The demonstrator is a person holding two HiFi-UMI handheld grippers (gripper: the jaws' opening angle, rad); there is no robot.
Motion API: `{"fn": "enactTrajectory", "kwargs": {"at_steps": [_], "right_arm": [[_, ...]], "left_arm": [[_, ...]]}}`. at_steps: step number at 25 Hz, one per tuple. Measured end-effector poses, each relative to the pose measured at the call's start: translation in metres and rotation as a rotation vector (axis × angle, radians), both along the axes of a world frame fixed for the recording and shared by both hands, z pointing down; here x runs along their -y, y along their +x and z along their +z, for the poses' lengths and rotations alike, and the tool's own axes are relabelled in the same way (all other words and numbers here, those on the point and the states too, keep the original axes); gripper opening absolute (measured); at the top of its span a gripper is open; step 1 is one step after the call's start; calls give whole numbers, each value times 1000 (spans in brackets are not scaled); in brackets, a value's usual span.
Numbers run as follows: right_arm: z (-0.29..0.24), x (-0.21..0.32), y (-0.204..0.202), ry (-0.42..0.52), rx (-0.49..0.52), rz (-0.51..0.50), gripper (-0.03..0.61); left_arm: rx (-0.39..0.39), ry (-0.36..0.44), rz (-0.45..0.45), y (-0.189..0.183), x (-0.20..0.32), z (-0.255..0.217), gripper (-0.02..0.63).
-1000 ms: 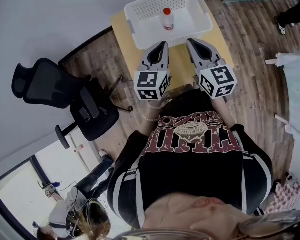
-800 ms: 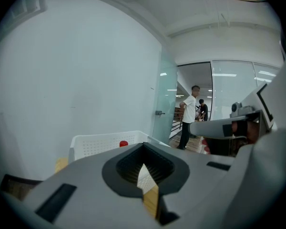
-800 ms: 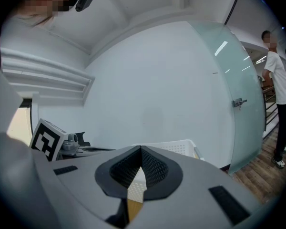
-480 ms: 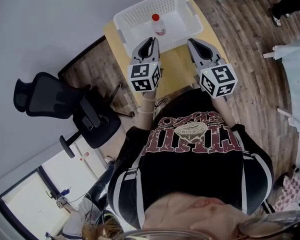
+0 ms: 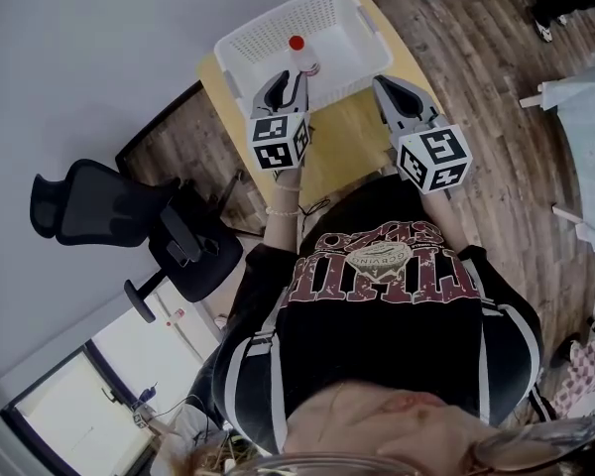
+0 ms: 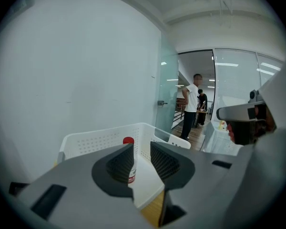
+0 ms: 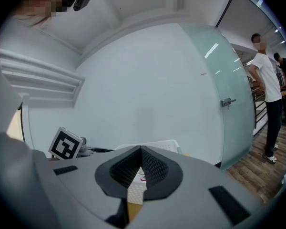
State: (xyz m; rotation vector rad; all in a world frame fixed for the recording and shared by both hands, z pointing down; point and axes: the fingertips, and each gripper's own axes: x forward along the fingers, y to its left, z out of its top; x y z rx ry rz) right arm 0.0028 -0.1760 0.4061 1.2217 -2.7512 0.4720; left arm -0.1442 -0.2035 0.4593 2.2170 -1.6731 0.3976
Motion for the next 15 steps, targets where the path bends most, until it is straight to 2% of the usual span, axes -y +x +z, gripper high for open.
{"fn": "enactTrajectory", "kwargs": {"at_steps": [7, 15], "right_arm": [[4, 7, 4, -11, -3, 0, 17], [7, 14, 7, -17, -7, 4, 17]], "left_arm": [[11, -26, -6, -4, 15, 10, 145], [40, -49, 9, -7, 36, 17, 179]]}}
